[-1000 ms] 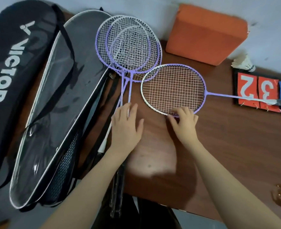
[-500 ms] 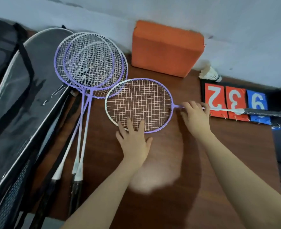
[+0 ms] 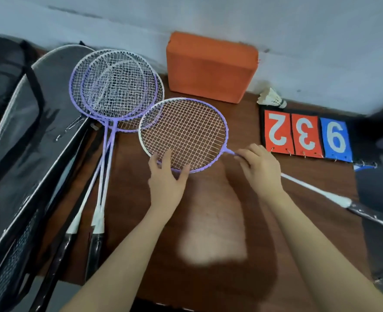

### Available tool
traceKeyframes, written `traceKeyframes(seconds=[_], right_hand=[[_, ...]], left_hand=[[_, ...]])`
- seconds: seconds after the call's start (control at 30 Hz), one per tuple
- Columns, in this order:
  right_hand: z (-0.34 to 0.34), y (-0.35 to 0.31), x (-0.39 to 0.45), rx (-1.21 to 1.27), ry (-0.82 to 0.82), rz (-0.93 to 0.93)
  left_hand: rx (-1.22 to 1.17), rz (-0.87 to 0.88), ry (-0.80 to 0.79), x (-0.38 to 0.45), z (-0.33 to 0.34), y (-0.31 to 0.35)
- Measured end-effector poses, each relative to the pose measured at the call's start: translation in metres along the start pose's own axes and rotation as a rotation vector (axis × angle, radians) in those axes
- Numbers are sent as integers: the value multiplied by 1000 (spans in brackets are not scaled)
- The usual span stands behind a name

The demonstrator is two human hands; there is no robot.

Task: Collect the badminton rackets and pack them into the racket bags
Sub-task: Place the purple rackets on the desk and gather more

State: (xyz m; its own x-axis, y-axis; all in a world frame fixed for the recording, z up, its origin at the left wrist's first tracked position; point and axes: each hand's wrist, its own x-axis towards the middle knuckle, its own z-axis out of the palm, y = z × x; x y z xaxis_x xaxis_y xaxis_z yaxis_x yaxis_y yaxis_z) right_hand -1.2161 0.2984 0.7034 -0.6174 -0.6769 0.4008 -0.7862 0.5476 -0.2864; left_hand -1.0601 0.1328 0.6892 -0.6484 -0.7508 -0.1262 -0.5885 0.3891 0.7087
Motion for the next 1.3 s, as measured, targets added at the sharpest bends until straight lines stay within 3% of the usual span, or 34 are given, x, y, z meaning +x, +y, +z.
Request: traceKeyframes(seconds=[0.07, 0.2, 0.47, 0.6, 0.8, 0.93, 1.13, 1.3], right_hand=[[-9, -10, -12, 49, 27, 86], [-24, -35, -25, 140, 24, 264], [-23, -108, -29, 246, -12, 272], [1, -154, -20, 287, 5, 241], [49, -226, 9, 377, 7, 341], [80, -252, 41, 349, 3, 463], [123, -272, 81, 328, -1, 567], [143, -270, 106, 279, 0, 599]], left_hand=[[-85, 95, 30, -9, -3, 9], [-5, 247, 116, -11, -13, 21], [18, 460, 175, 11, -72, 9], [69, 481, 194, 26, -108, -20], [128, 486, 150, 61, -157, -80], [187, 527, 28, 94, -173, -105], [168, 562, -46, 135, -172, -118], [288, 608, -143, 181, -170, -119]])
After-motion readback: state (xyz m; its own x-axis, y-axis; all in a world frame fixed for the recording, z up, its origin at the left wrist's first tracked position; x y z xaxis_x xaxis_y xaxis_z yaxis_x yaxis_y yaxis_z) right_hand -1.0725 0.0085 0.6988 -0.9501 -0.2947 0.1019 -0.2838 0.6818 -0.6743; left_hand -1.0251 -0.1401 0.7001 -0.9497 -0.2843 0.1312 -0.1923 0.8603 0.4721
